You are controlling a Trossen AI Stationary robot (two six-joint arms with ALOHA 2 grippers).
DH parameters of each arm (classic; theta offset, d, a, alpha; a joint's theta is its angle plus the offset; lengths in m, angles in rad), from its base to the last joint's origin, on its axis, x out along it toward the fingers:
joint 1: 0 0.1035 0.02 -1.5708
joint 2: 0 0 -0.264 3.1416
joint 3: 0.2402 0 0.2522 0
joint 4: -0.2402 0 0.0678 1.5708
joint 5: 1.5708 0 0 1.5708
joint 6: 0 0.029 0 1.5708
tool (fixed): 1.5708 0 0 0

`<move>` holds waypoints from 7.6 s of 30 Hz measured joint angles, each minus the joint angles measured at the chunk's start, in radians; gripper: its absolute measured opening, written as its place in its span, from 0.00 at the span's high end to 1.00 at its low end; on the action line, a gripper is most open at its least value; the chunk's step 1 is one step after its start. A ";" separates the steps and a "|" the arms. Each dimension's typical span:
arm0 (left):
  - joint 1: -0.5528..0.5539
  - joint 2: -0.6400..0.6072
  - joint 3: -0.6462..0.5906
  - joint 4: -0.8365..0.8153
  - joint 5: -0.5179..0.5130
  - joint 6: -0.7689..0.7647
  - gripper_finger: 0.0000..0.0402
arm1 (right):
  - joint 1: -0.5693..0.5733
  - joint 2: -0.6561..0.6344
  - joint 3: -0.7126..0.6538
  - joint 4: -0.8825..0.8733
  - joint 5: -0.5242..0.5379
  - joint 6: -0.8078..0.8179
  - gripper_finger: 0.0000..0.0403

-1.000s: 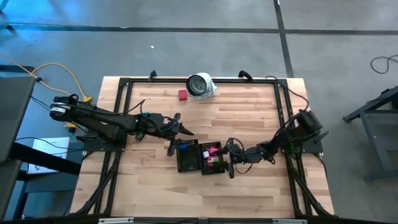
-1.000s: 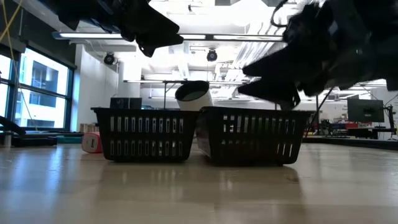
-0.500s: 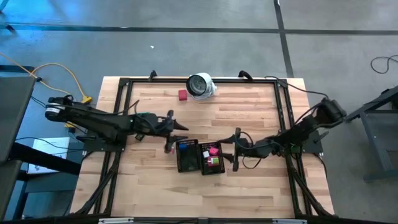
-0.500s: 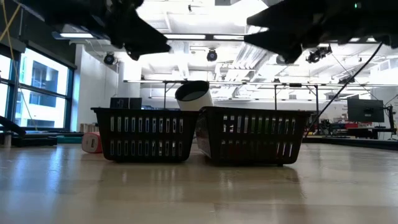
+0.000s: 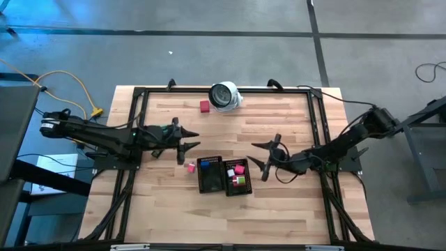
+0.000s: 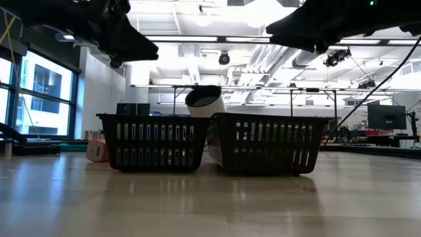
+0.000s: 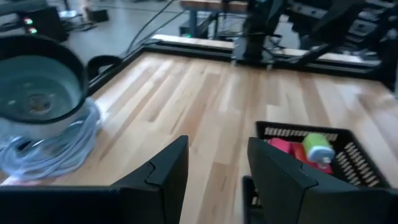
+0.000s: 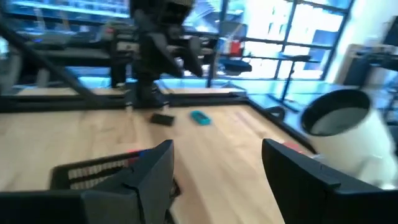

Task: Pick & Place Office items
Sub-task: Put the light blue digital clock into the left black bin

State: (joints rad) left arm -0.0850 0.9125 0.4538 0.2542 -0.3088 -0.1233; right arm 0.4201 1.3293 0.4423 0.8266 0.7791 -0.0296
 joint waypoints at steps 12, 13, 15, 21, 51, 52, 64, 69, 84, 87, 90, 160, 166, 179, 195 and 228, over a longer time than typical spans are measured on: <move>0.000 -0.001 0.000 -0.164 -0.117 -0.018 0.61 | -0.004 0.001 0.000 -0.079 0.094 -0.019 0.43; 0.000 -0.001 0.000 -0.174 -0.111 -0.030 0.61 | -0.004 0.001 0.000 -0.084 0.094 -0.018 0.43; -0.006 -0.002 0.000 -0.200 -0.066 -0.057 0.61 | -0.004 0.001 0.000 -0.090 0.094 -0.015 0.43; -0.059 -0.012 0.001 -0.314 -0.006 -0.132 0.61 | -0.008 0.001 0.000 -0.138 0.084 0.046 0.43; 0.412 0.102 0.285 -1.129 0.053 -0.240 0.60 | -0.030 0.002 0.000 -0.256 -0.062 0.137 0.43; 0.418 0.117 0.285 -1.130 0.072 -0.231 0.60 | -0.030 0.002 0.000 -0.259 -0.066 0.142 0.43; 0.419 0.185 0.292 -1.157 0.035 -0.233 0.51 | -0.030 0.002 0.000 -0.271 -0.080 0.165 0.43; 0.416 0.185 0.298 -1.166 0.006 -0.248 0.50 | -0.030 0.002 0.000 -0.271 -0.089 0.191 0.43; 0.591 0.182 0.298 -1.173 -0.021 -0.262 0.50 | -0.029 0.002 0.000 -0.271 -0.137 0.213 0.43; 0.630 0.182 0.298 -1.168 0.006 -0.241 0.50 | -0.029 0.002 0.000 -0.271 -0.158 0.213 0.43; 0.678 0.182 0.298 -1.156 0.057 -0.201 0.50 | -0.029 0.002 0.000 -0.271 -0.180 0.213 0.43; 0.581 0.474 0.432 -1.143 0.370 0.062 0.50 | -0.029 0.002 0.000 -0.270 -0.214 0.243 0.43; 0.573 0.399 0.494 -1.317 0.168 0.017 0.50 | -0.029 0.002 0.000 -0.270 -0.216 0.243 0.43; 0.643 0.452 0.492 -1.321 0.167 -0.002 0.50 | -0.030 0.002 0.000 -0.270 -0.235 0.243 0.43; 0.659 0.483 0.384 -1.254 0.227 -0.059 0.50 | -0.030 0.002 0.000 -0.279 -0.262 0.247 0.43; 0.658 0.482 0.301 -1.124 0.254 -0.068 0.50 | -0.030 0.002 0.000 -0.278 -0.262 0.247 0.43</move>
State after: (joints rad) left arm 0.5728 1.3949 0.7547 -0.8696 -0.0544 -0.1917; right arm 0.3905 1.3315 0.4419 0.5488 0.5167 0.2175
